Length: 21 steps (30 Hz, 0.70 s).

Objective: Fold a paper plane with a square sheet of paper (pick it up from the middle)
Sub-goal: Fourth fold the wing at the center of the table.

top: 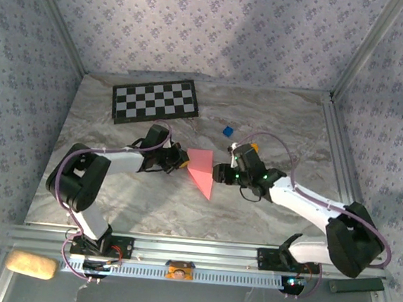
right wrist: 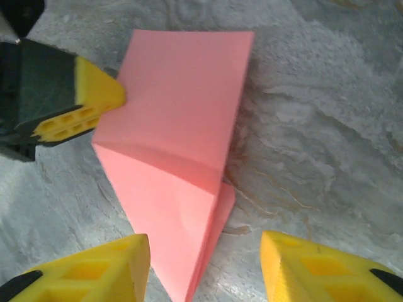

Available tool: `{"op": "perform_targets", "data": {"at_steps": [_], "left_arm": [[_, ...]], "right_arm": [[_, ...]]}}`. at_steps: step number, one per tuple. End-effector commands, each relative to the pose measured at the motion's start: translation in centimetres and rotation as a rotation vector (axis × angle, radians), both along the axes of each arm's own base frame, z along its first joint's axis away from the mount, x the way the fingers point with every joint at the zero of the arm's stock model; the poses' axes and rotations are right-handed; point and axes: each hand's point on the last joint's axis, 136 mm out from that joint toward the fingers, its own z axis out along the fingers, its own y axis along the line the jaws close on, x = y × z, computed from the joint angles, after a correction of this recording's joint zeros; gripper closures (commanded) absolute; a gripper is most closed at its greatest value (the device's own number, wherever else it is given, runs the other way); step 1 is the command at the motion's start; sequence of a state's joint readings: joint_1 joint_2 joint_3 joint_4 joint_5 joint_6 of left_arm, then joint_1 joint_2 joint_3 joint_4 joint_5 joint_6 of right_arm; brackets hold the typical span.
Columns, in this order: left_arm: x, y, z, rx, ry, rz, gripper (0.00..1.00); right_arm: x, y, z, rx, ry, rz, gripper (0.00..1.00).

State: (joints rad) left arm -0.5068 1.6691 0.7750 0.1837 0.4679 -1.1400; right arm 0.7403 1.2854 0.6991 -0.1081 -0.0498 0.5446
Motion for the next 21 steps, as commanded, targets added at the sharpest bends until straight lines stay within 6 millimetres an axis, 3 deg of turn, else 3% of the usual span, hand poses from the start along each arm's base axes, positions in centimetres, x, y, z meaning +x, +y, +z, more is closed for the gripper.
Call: {"op": "perform_targets", "data": {"at_steps": [1, 4, 13, 21], "left_arm": [[0.4, -1.0, 1.9, -0.015, -0.056, 0.033, 1.0], [0.2, -2.1, 2.4, -0.016, -0.07, 0.018, 1.0], [0.8, -3.0, 2.8, -0.026, -0.067, 0.015, 1.0], [0.6, -3.0, 2.5, -0.015, -0.053, 0.012, 1.0]], "right_arm": [[0.0, -0.5, 0.1, -0.224, -0.29, 0.015, 0.49], [-1.3, 0.7, -0.2, -0.344, -0.41, 0.107, 0.5], [-2.9, 3.7, -2.6, -0.458, -0.462, 0.226, 0.49], [-2.2, 3.0, -5.0, -0.623, -0.453, 0.146, 0.49]]}}
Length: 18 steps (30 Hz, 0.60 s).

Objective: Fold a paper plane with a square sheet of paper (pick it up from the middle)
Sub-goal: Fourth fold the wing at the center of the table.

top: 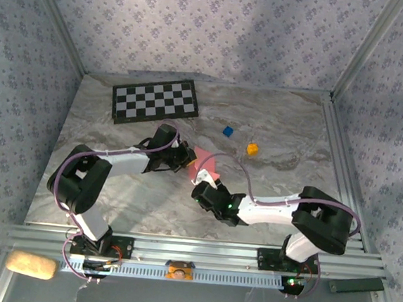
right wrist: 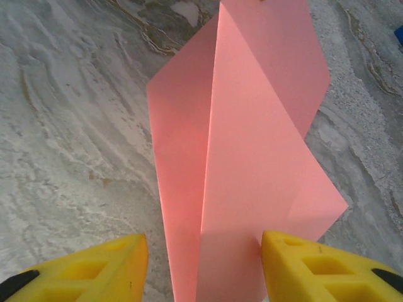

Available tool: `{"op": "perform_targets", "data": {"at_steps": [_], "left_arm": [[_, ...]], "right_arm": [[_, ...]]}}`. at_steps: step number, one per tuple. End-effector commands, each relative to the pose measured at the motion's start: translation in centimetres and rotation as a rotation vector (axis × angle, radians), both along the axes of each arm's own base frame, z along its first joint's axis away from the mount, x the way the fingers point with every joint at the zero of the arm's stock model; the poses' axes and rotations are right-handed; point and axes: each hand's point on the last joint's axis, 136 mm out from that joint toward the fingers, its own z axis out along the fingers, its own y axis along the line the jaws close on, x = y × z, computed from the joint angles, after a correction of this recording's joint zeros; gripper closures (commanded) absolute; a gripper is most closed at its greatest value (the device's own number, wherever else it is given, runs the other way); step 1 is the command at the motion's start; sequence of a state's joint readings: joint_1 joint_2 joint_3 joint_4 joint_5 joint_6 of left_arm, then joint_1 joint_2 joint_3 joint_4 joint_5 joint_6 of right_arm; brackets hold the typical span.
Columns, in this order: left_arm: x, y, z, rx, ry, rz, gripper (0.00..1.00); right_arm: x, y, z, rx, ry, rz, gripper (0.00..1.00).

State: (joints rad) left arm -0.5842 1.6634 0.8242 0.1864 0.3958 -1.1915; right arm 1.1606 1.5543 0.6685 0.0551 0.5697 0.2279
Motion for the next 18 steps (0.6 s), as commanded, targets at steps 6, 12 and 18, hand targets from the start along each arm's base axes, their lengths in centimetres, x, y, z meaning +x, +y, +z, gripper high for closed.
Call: {"op": "perform_targets", "data": {"at_steps": [6, 12, 18], "left_arm": [[0.4, -0.7, 0.6, -0.003, -0.006, -0.003, 0.99], [0.3, -0.8, 0.4, 0.01, 0.003, -0.014, 0.96], [0.3, -0.8, 0.3, 0.029, 0.004, -0.024, 0.87]], "right_arm": [[1.6, -1.0, 0.0, -0.05, -0.057, -0.088, 0.55], [1.7, -0.9, -0.6, -0.037, -0.027, -0.079, 0.67], [1.7, -0.9, -1.4, -0.033, 0.0, -0.068, 0.79]]}}
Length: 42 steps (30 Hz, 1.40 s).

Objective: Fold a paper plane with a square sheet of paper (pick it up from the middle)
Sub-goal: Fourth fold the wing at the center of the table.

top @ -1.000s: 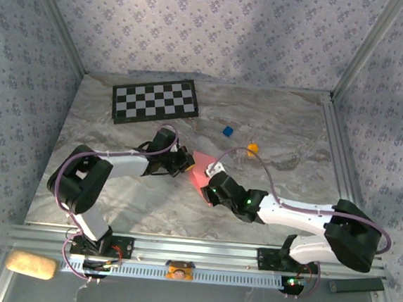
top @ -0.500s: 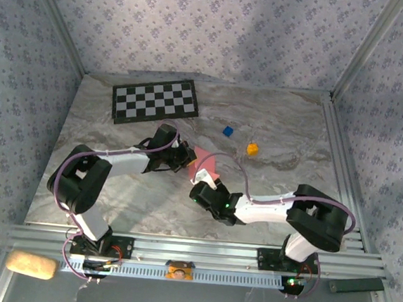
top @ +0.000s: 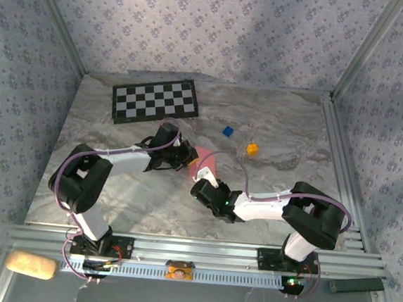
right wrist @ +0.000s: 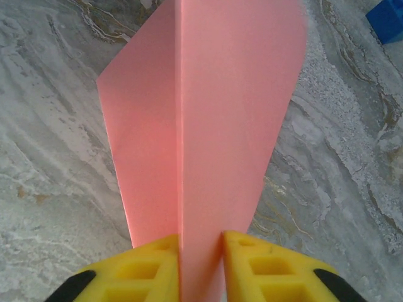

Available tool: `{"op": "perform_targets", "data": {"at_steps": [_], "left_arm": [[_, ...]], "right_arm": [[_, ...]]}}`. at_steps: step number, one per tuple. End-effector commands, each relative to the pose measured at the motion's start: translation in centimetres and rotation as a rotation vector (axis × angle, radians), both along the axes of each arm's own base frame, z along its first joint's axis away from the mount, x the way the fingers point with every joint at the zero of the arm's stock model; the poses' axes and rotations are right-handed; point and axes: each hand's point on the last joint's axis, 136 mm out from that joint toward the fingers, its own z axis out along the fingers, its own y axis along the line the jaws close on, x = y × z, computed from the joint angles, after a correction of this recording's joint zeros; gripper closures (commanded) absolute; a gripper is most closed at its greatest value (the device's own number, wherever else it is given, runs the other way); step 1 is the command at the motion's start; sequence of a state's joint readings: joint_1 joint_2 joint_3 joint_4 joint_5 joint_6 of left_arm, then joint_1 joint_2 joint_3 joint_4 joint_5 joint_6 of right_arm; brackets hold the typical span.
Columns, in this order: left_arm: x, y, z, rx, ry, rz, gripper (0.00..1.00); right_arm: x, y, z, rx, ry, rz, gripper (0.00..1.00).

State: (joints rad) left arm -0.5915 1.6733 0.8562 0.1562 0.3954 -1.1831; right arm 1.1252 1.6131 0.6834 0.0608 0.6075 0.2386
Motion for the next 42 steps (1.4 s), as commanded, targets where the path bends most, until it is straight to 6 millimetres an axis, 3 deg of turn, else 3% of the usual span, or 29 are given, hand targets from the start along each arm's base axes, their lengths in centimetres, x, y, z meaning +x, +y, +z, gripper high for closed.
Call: {"op": "perform_targets", "data": {"at_steps": [1, 4, 7, 16, 25, 34, 42], "left_arm": [[0.1, -0.1, -0.1, 0.034, 0.008, -0.013, 0.85], [0.1, 0.0, -0.5, 0.055, 0.012, -0.021, 0.7], [0.2, -0.1, -0.7, 0.071, 0.011, -0.035, 0.64], [0.9, 0.1, -1.7, 0.11, 0.05, -0.054, 0.6], [0.9, -0.3, -2.4, 0.118, 0.082, -0.081, 0.69], [0.8, -0.2, -2.2, 0.138, 0.083, -0.095, 0.95], [0.8, -0.2, -2.1, 0.136, 0.083, -0.097, 1.0]], "right_arm": [[0.2, 0.1, -0.4, 0.009, 0.011, -0.002, 0.8], [0.3, -0.1, -0.7, 0.018, 0.014, 0.001, 0.83], [0.4, -0.5, -1.0, 0.027, 0.026, 0.001, 0.84], [0.7, -1.1, -1.1, 0.126, 0.056, 0.007, 0.84], [0.9, -1.8, -1.1, 0.186, 0.088, -0.004, 0.84], [0.7, -1.9, -1.4, 0.197, 0.116, 0.003, 0.83], [0.6, -2.3, -1.2, 0.211, 0.133, -0.011, 0.8]]}}
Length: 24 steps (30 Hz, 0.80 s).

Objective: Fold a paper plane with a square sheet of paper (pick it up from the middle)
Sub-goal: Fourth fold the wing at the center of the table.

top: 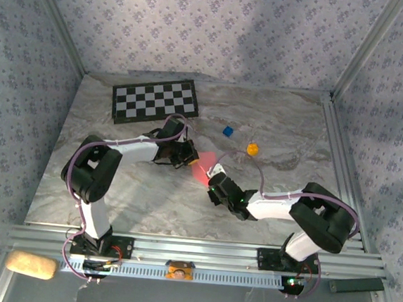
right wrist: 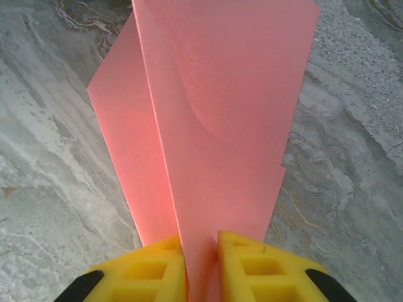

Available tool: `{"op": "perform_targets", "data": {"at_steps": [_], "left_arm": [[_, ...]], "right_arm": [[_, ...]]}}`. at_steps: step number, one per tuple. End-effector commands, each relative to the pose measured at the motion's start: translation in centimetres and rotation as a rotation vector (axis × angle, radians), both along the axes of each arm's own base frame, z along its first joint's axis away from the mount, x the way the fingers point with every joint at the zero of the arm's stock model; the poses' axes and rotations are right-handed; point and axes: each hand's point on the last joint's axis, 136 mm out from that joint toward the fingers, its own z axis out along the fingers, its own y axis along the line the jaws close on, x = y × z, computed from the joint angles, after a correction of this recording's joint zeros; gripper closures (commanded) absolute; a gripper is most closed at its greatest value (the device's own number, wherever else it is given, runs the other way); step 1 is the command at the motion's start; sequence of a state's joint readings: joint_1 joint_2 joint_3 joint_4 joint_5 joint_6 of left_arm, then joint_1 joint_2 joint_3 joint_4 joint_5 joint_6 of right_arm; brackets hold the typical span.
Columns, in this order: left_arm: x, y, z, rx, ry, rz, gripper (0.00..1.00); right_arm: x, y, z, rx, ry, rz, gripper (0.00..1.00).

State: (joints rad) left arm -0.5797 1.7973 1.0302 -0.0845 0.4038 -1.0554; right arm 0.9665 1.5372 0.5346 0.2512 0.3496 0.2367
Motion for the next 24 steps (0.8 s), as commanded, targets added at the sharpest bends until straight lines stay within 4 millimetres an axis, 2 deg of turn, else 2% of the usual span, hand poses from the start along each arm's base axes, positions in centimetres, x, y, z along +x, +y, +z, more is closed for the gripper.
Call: {"op": "perform_targets", "data": {"at_steps": [1, 7, 15, 18, 20, 24], "left_arm": [[0.1, -0.1, 0.3, -0.002, 0.006, -0.014, 1.0], [0.0, -0.1, 0.4, -0.003, 0.006, -0.013, 1.0], [0.0, -0.2, 0.5, -0.007, 0.007, -0.011, 0.99], [0.1, -0.2, 0.7, -0.009, 0.001, -0.01, 0.94], [0.1, -0.1, 1.0, -0.008, -0.01, -0.008, 0.82], [0.1, 0.5, 1.8, 0.006, -0.037, 0.001, 0.65]], "right_arm": [[-0.3, -0.5, 0.0, 0.011, 0.022, -0.016, 0.8], [-0.6, -0.8, -0.2, 0.008, 0.035, -0.012, 0.81], [-0.4, -0.7, -0.1, 0.022, 0.038, -0.014, 0.9], [-0.4, -0.6, -0.2, 0.035, 0.042, -0.016, 0.93], [-0.4, -0.4, -0.3, 0.045, 0.05, -0.015, 0.95], [-0.3, 0.0, -0.3, 0.078, 0.061, -0.014, 0.97]]}}
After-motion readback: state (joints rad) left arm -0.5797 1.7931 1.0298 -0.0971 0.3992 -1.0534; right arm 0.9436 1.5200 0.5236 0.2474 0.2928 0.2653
